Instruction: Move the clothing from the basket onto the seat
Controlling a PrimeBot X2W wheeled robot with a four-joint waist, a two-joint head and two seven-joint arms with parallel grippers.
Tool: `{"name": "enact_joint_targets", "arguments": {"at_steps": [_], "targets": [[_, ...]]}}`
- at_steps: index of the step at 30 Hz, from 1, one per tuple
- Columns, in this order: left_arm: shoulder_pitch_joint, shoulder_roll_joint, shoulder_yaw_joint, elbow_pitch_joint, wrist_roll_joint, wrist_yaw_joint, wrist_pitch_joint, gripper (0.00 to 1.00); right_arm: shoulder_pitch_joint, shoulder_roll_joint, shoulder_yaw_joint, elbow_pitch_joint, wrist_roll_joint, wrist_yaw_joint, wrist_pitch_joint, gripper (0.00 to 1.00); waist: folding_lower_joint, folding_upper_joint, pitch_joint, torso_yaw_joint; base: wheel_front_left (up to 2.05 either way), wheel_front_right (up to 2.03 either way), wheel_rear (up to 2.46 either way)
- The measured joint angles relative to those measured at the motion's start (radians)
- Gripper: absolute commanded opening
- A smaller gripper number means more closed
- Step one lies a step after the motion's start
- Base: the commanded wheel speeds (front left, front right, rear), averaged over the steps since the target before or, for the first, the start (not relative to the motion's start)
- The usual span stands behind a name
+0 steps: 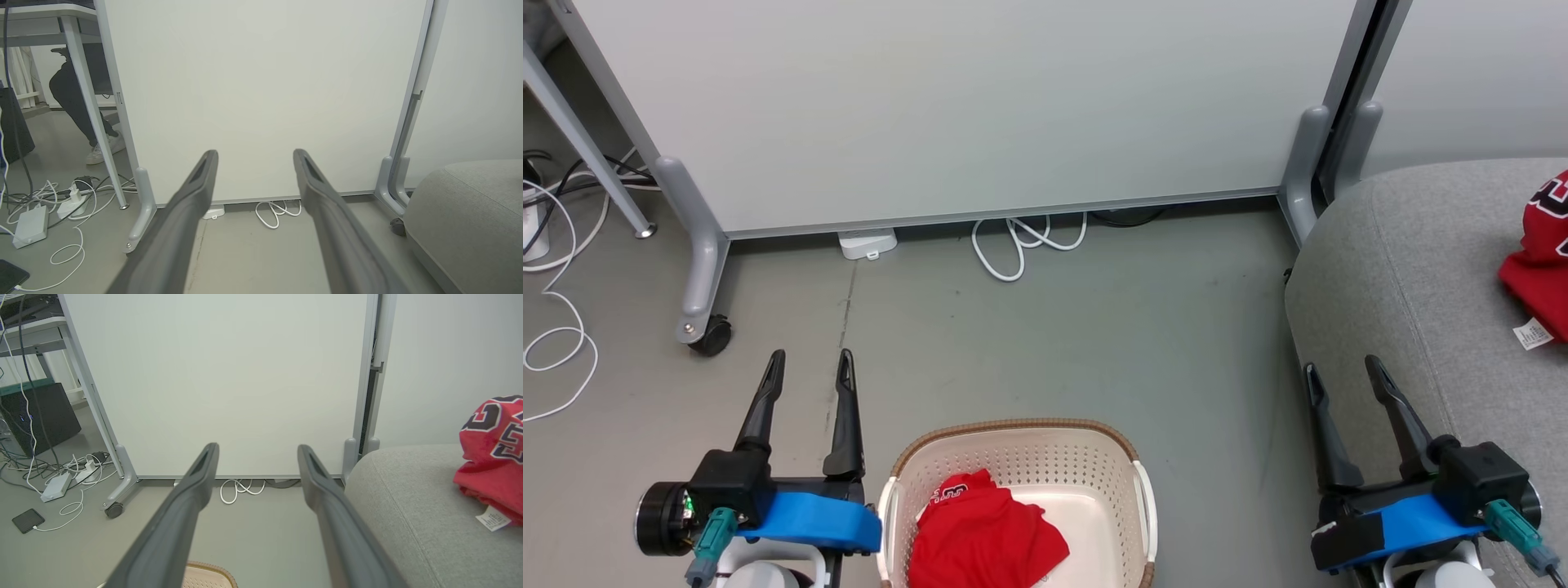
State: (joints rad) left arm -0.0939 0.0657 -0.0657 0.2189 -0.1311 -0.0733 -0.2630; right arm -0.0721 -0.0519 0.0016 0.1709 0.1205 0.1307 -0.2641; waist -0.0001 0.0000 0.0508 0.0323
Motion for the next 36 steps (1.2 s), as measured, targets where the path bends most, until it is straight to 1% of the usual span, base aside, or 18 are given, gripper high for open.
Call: {"name": "enact_joint_targets", "arguments": {"at_steps": [6,17,20,23,30,36], "targets": [[0.003,-0.007,0.016,0.005,0.013,-0.015,0.000,1.00,0.000,0.000,0.007,0.002,0.005,0.000,0.000,1.00,0.0000,0.0000,-0.007,0.002,0.00,0.00,0.00],[0.001,-0.012,0.025,0.013,0.027,-0.026,0.000,1.00,0.000,0.000,0.015,0.001,0.005,0.000,0.000,1.00,0.0001,0.0000,-0.005,-0.003,0.00,0.00,0.00],[-0.018,-0.013,0.017,0.021,0.038,-0.033,0.000,1.00,-0.003,0.000,0.019,-0.004,0.003,0.000,0.000,1.00,0.0002,0.0000,0.001,-0.009,0.00,0.00,0.00],[-0.059,-0.010,-0.016,0.039,0.054,-0.042,0.000,1.00,-0.014,0.001,0.020,-0.011,0.002,0.000,0.000,1.00,0.0002,0.0000,0.016,-0.016,0.00,0.00,0.00],[-0.198,0.030,-0.091,0.176,0.079,-0.051,0.000,1.00,-0.090,0.001,0.032,-0.035,-0.013,0.000,0.000,1.00,0.0002,0.0000,0.077,-0.048,0.00,0.00,0.00],[-0.309,0.058,-0.170,0.313,0.089,-0.053,0.000,1.00,-0.162,0.001,0.049,-0.061,-0.023,0.000,0.000,1.00,0.0003,0.0000,0.158,-0.090,0.00,0.00,0.00]]}}
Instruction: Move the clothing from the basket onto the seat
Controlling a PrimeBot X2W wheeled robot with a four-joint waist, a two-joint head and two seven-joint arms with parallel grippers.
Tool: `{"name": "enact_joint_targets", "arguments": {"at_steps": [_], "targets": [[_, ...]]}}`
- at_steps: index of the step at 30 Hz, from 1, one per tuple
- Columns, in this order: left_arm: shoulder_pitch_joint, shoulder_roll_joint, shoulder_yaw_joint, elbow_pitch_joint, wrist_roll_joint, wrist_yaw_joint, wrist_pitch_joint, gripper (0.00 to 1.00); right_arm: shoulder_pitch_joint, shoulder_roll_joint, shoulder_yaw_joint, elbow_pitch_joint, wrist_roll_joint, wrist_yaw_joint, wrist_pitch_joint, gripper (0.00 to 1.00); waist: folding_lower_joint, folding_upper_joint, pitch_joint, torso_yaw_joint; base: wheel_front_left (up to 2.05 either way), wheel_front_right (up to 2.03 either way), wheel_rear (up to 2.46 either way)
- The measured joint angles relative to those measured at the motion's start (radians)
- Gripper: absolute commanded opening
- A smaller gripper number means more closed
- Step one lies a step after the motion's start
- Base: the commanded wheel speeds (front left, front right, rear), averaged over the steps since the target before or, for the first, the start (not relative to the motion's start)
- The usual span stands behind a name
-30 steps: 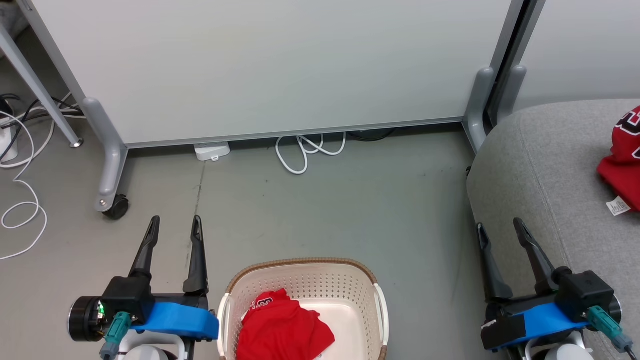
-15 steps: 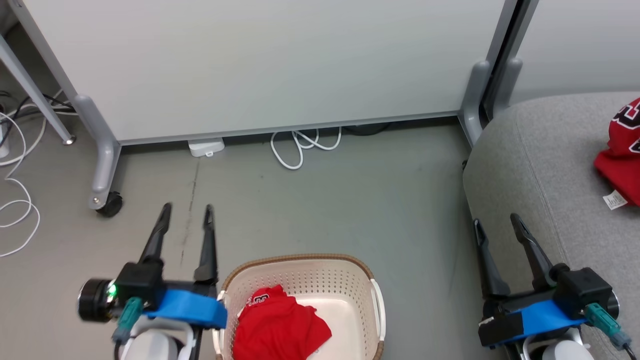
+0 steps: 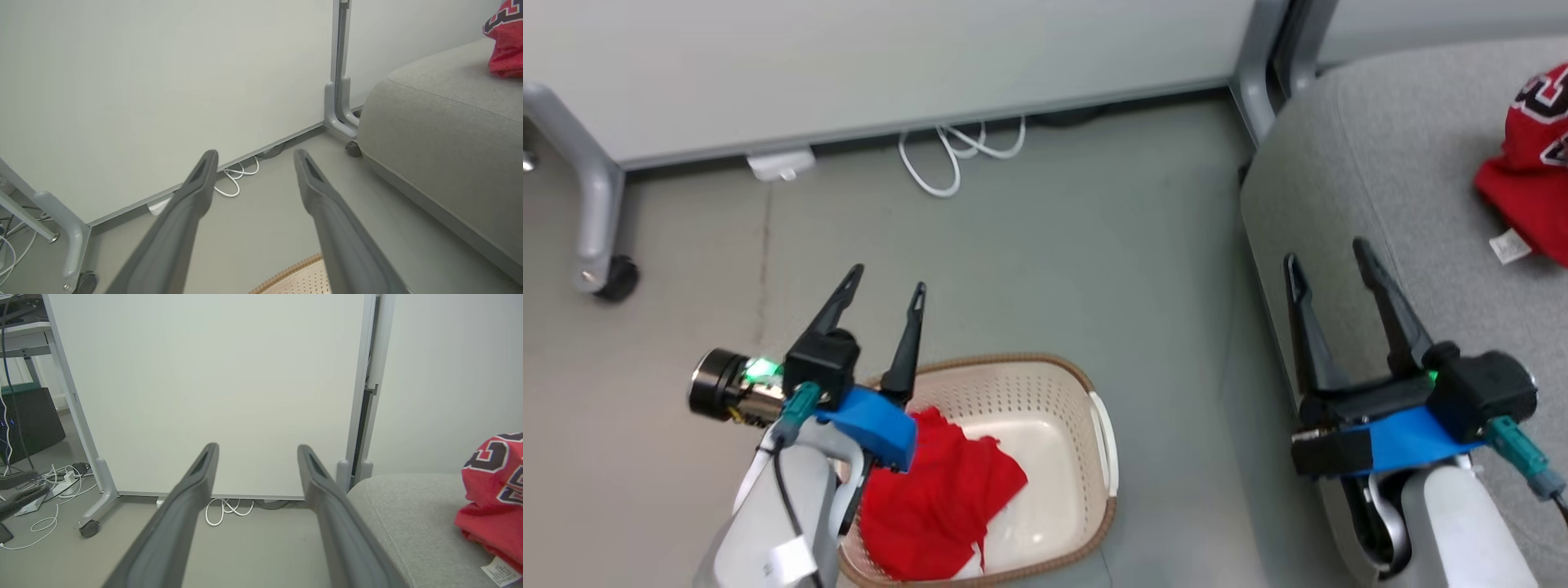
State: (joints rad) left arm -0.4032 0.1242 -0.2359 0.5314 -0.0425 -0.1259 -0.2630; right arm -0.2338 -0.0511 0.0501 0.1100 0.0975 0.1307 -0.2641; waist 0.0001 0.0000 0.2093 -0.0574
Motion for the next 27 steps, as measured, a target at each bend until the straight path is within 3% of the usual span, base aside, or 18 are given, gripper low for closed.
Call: {"name": "enact_joint_targets", "arguments": {"at_steps": [13,23,27], "targets": [[-0.253,0.053,-0.303,0.311,-0.055,-0.004,0.000,1.00,-0.138,0.000,-0.002,-0.058,-0.006,0.000,0.000,1.00,0.0001,0.0000,0.252,-0.072,0.00,0.00,0.00],[-0.438,0.049,-0.532,0.564,-0.092,-0.004,0.025,1.00,-0.211,0.000,-0.002,-0.102,-0.008,0.000,0.000,1.00,0.0001,0.0000,0.448,-0.098,0.00,0.00,0.00],[-0.493,0.043,-0.604,0.645,-0.108,-0.004,0.084,1.00,-0.233,0.000,-0.010,-0.126,-0.017,0.000,0.000,1.00,0.0001,0.0001,0.522,-0.103,0.00,0.00,0.00]]}}
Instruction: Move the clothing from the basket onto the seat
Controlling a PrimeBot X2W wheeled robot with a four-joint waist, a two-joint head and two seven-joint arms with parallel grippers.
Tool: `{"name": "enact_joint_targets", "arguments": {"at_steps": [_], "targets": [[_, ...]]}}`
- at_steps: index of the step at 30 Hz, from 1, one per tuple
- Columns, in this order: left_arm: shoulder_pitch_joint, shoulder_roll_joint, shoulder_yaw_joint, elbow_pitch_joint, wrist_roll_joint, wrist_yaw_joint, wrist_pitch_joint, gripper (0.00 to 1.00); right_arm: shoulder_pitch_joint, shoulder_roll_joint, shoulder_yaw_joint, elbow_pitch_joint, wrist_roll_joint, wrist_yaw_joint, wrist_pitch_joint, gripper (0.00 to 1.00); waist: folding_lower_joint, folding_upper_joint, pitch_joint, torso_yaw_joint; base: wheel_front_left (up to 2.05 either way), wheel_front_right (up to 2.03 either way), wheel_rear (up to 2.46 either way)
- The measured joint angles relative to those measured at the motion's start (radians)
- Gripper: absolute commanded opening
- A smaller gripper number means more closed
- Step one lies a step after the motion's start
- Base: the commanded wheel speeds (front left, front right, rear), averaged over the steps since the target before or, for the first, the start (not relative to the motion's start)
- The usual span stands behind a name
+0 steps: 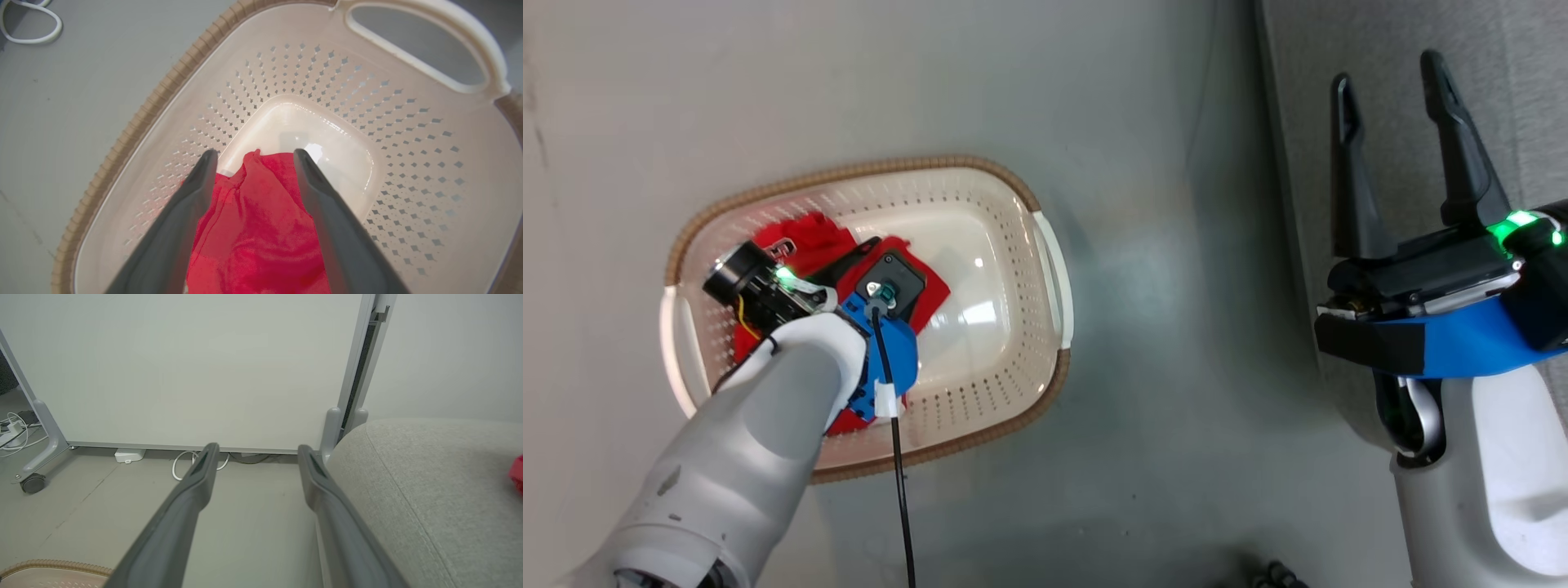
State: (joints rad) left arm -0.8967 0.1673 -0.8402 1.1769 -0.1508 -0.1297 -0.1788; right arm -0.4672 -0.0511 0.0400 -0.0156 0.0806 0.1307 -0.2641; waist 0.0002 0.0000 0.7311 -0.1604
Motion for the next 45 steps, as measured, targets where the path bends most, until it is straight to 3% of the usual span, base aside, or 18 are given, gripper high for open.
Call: {"name": "enact_joint_targets", "arguments": {"at_steps": [9,12,27,28,29,30,39,45], "targets": [[-0.102,0.023,-0.109,0.085,0.020,0.000,0.101,1.00,-0.026,0.000,-0.011,-0.059,-0.009,0.000,0.000,1.00,0.0000,0.0000,0.146,-0.012,0.00,0.00,0.00],[-0.137,0.042,-0.130,0.096,0.043,0.020,0.138,1.00,-0.029,0.000,-0.009,-0.084,-0.016,0.000,0.000,1.00,-0.0001,0.0000,0.189,-0.017,0.00,0.00,0.00],[-0.191,0.043,-0.140,0.109,0.021,0.041,0.221,1.00,-0.029,0.000,-0.015,-0.156,-0.039,0.000,0.000,1.00,-0.0001,0.0000,0.331,-0.026,0.00,0.00,0.00],[-0.191,0.039,-0.141,0.110,0.019,0.041,0.237,0.49,-0.029,0.000,-0.017,-0.159,-0.042,0.000,0.000,1.00,-0.0001,0.0000,0.333,-0.024,0.00,0.00,0.00],[-0.191,0.034,-0.143,0.110,0.019,0.041,0.241,0.10,-0.029,0.000,-0.019,-0.162,-0.044,0.000,0.000,1.00,-0.0002,0.0000,0.333,-0.022,0.00,0.00,0.00],[-0.192,0.027,-0.145,0.111,0.019,0.041,0.240,0.00,-0.030,0.000,-0.018,-0.164,-0.044,0.000,0.000,1.00,-0.0001,0.0000,0.334,-0.021,0.00,0.00,0.00],[-0.195,-0.036,-0.146,0.113,-0.008,0.045,0.208,0.00,-0.038,0.000,-0.022,-0.156,-0.053,0.000,0.000,1.00,-0.0002,0.0000,0.297,-0.003,0.00,0.00,0.00],[-0.193,-0.077,-0.143,0.105,-0.034,0.031,0.109,0.00,-0.036,-0.007,-0.032,-0.134,-0.054,0.000,0.000,1.00,-0.0002,0.0000,0.237,0.022,0.00,0.00,0.00]]}}
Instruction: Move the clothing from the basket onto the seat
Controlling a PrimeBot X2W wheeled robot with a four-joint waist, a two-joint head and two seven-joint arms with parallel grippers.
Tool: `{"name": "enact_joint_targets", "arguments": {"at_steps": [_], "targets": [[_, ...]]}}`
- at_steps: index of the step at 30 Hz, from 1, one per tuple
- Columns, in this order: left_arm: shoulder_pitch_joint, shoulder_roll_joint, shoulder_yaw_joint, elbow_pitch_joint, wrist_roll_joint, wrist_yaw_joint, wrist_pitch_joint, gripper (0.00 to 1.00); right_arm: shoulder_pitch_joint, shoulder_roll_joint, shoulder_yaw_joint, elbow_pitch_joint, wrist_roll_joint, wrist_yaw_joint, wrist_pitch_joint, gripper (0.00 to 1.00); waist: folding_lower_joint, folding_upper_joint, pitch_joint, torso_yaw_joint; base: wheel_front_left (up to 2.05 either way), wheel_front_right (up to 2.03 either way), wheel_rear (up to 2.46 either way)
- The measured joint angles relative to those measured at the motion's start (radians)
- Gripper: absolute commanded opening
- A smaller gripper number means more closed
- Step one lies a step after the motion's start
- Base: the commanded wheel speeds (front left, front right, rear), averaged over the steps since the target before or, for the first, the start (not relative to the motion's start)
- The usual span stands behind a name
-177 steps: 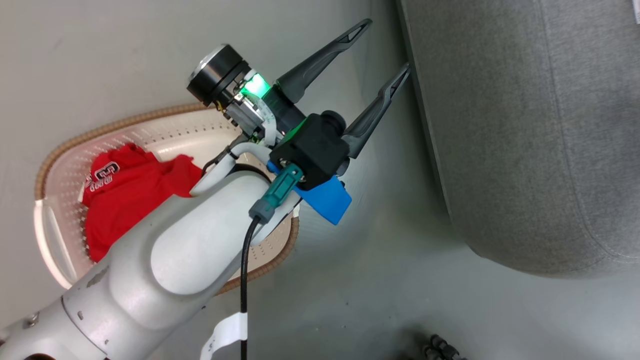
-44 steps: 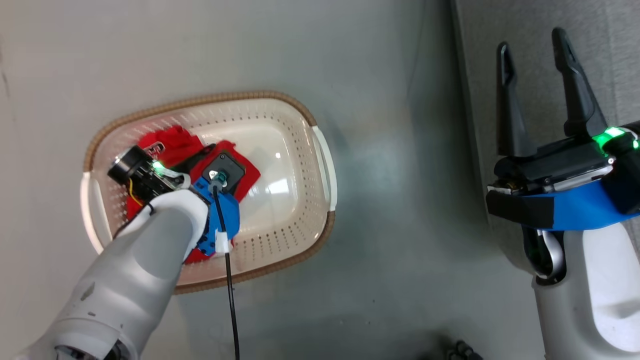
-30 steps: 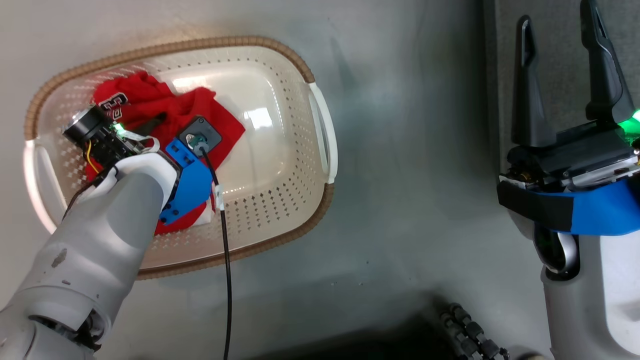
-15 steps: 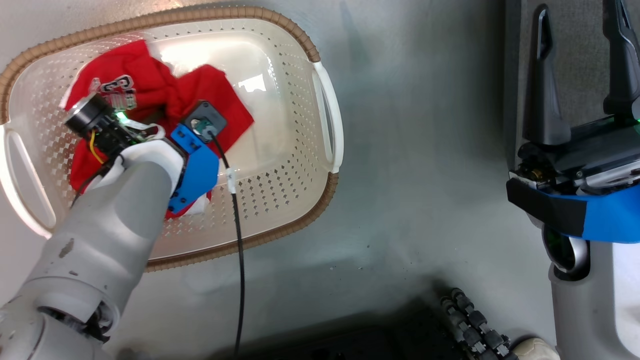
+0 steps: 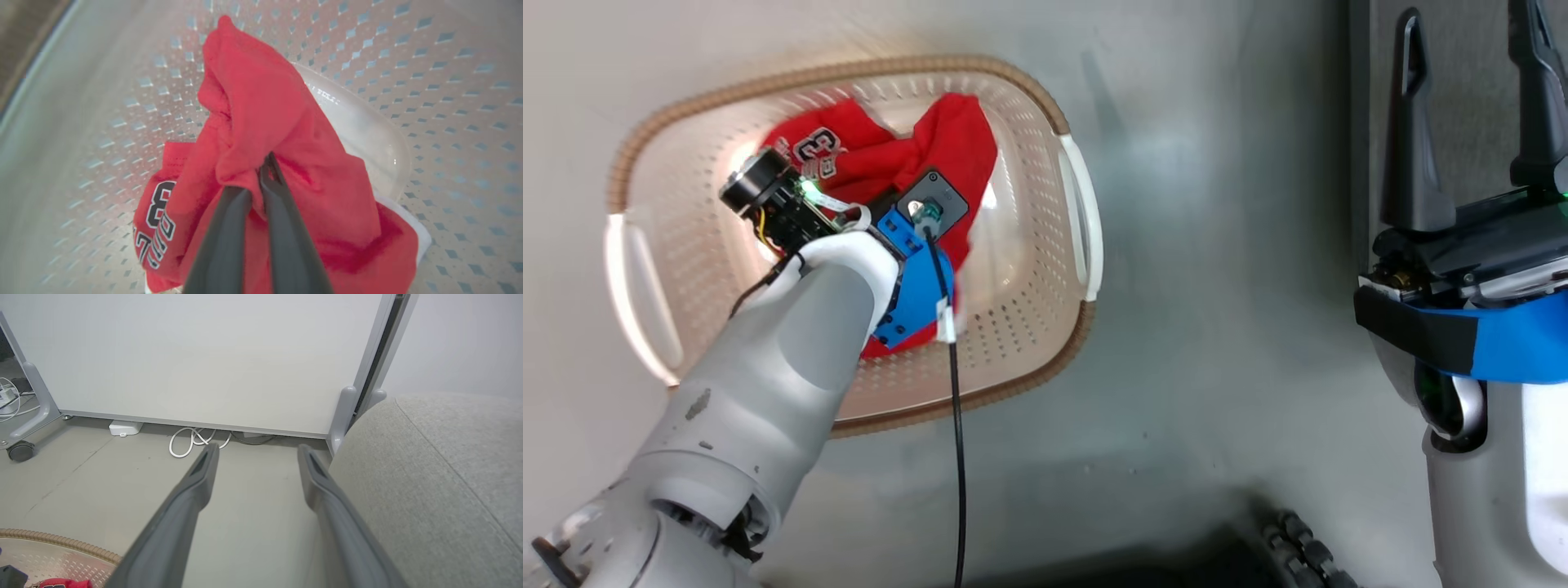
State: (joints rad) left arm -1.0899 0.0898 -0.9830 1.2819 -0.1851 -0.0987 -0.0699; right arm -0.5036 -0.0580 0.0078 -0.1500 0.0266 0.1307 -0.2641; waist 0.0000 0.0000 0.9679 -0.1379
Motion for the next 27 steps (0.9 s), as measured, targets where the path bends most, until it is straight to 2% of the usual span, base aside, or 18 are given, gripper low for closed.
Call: {"name": "enact_joint_targets", "arguments": {"at_steps": [8,15,19,27], "targets": [[0.044,-0.026,0.029,-0.018,-0.061,-0.007,-0.146,0.00,0.027,-0.010,0.000,0.047,-0.001,0.000,0.000,1.00,0.0000,0.0000,-0.123,0.036,0.00,0.00,0.00],[0.091,-0.034,0.055,-0.073,-0.107,-0.004,-0.188,0.00,0.076,-0.022,-0.003,0.095,-0.001,0.000,0.000,1.00,-0.0001,0.0000,-0.257,0.069,0.00,0.00,0.00],[0.119,-0.032,0.091,-0.154,-0.135,0.003,-0.191,0.00,0.110,-0.024,-0.003,0.117,-0.001,0.000,0.000,1.00,-0.0002,0.0000,-0.338,0.084,0.00,0.00,0.00],[0.200,0.042,0.181,-0.339,-0.155,0.021,-0.192,0.00,0.169,-0.025,0.005,0.164,0.011,0.000,0.000,1.00,-0.0002,0.0001,-0.498,0.099,0.00,0.00,0.00]]}}
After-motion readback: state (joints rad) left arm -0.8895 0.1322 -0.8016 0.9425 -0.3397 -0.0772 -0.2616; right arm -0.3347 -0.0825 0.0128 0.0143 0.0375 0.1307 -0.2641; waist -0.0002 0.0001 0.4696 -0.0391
